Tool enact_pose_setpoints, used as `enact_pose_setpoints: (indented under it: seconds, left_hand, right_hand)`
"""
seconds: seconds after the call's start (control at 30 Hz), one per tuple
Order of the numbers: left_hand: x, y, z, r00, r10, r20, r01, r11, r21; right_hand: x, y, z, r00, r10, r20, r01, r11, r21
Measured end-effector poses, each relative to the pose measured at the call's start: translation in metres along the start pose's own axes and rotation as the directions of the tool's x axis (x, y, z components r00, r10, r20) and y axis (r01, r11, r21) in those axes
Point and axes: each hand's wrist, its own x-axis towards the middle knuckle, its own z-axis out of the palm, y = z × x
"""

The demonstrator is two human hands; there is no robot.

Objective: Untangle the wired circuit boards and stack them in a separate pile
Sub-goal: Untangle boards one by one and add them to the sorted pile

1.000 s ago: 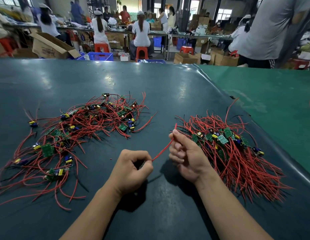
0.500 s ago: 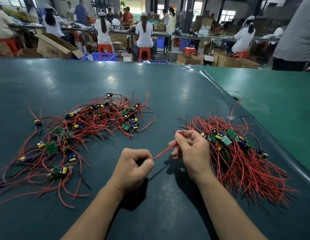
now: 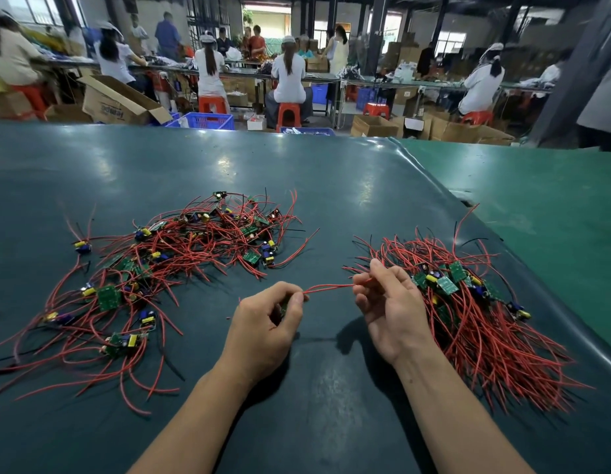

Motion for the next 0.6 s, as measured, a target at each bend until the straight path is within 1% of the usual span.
enact_pose_setpoints:
  seconds: [0.07,0.1,0.13,0.17,0.2,0.23,0.27,0.3,0.37,0.43,0.53,0.6]
  left_hand:
    - [-0.001,0.001,0.002,0.998,0.065,-0.002,-0.064,0.99,0.122]
    - [-0.001,0.003,0.003,0.996,0.086,-0.017,-0.082,0.981,0.178]
    - [0.0,0.005,0.004,0.994,0.102,-0.04,-0.091,0.972,0.218]
    - [-0.001,0.007,0.003,0.991,0.118,-0.058,-0.101,0.965,0.242]
    - [-0.001,0.009,0.003,0.988,0.139,-0.059,-0.12,0.96,0.254]
    - [-0.001,0.01,0.001,0.986,0.165,-0.037,-0.15,0.954,0.261]
    - [-0.001,0.011,-0.001,0.983,0.185,0.007,-0.18,0.948,0.262]
    - [-0.002,0.011,-0.002,0.98,0.19,0.056,-0.198,0.945,0.261]
    - [-0.002,0.013,-0.006,0.979,0.164,0.121,-0.191,0.945,0.264]
    - [-0.001,0.014,-0.008,0.98,0.145,0.133,-0.175,0.951,0.254]
    - [-0.001,0.012,-0.009,0.985,0.132,0.106,-0.154,0.96,0.233]
    - [0.0,0.011,-0.007,0.989,0.112,0.1,-0.134,0.959,0.249]
  right_hand:
    - [0.0,-0.001,-0.001,0.999,-0.049,-0.003,0.049,0.999,0.008]
    - [-0.001,-0.001,0.0,0.999,-0.04,0.01,0.04,0.999,-0.002]
    - [-0.002,0.001,0.001,0.999,0.007,0.033,-0.005,0.999,-0.034]
    - [-0.006,0.003,0.001,0.993,0.089,0.072,-0.082,0.992,-0.098]
    - [-0.009,0.007,0.002,0.977,0.179,0.12,-0.153,0.969,-0.195]
    - [-0.012,0.011,0.003,0.949,0.256,0.186,-0.191,0.932,-0.308]
    - [-0.015,0.016,0.003,0.916,0.301,0.263,-0.173,0.892,-0.418]
    - [-0.018,0.019,0.003,0.892,0.311,0.327,-0.114,0.856,-0.504]
    - [-0.021,0.022,0.004,0.876,0.28,0.393,0.005,0.809,-0.588]
    - [-0.022,0.024,0.004,0.882,0.252,0.397,0.05,0.79,-0.611]
    - [-0.024,0.029,0.004,0.893,0.18,0.413,0.127,0.779,-0.614]
    - [-0.024,0.033,0.002,0.894,0.134,0.427,0.19,0.751,-0.633]
